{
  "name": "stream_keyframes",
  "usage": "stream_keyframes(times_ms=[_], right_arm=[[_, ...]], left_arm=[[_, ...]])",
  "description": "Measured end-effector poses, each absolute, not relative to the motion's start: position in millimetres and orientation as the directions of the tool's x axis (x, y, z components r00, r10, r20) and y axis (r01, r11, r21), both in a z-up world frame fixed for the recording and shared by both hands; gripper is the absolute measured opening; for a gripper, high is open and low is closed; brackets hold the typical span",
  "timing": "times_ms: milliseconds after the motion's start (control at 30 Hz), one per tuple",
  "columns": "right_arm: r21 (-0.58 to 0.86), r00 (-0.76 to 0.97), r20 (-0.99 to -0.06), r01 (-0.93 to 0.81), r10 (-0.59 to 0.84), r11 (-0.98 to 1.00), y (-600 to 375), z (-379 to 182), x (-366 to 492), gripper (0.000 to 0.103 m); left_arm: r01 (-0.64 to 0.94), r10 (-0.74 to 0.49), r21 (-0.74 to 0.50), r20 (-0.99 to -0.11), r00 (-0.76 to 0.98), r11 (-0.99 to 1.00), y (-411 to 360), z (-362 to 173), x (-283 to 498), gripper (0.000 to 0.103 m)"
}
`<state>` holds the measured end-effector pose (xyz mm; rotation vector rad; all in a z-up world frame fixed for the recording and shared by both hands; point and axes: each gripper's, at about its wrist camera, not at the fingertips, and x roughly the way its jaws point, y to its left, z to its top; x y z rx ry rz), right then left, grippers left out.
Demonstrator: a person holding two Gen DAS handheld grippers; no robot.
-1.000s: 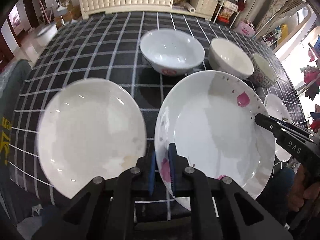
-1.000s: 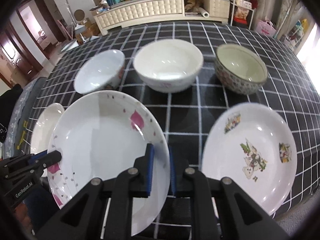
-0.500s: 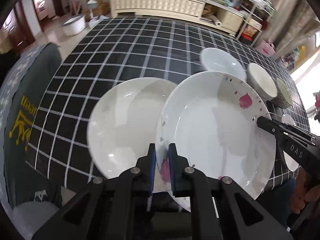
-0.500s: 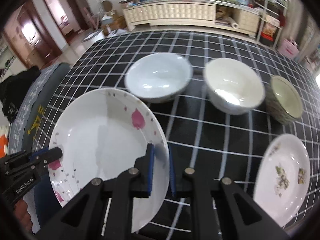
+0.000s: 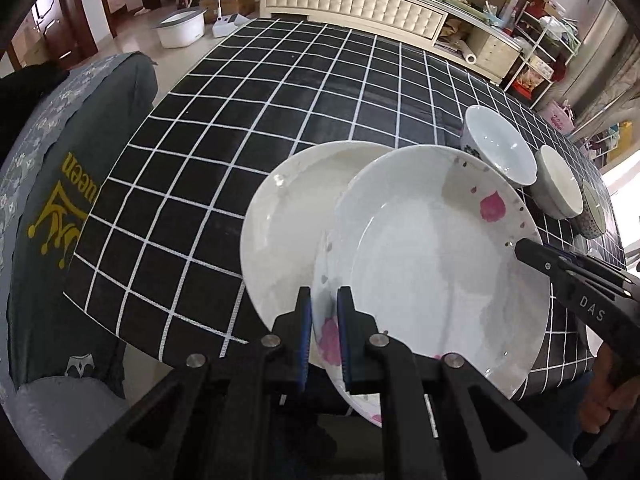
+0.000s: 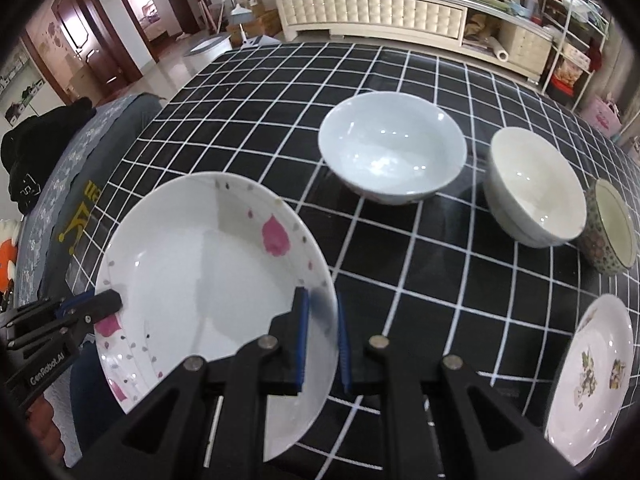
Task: Organize plates and bowls
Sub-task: 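Lift the pink-petal plate and lower it onto the plain white plate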
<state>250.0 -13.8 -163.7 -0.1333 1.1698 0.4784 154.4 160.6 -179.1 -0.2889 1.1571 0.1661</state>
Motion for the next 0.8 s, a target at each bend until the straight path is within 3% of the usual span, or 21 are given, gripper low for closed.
stream_keyframes(times_ms=[567, 800], right_arm=[[0.144, 0.288, -0.905, -0.483, 0.312, 0.863, 16.7, -169.4, 265.1, 0.017], [0.157, 0.262, -0.911, -0.493, 0.317, 0.856, 31.2, -181.5, 268.4, 0.015]], left_arm=[[-0.347, -0.014, -0.144, -0.936, 0.352, 0.927, 188.4, -194.5, 165.1, 0.011], [-0.374, 0.041, -0.100, -0.935, 0.352, 0.922, 201.1, -195.4, 172.2, 0.009]])
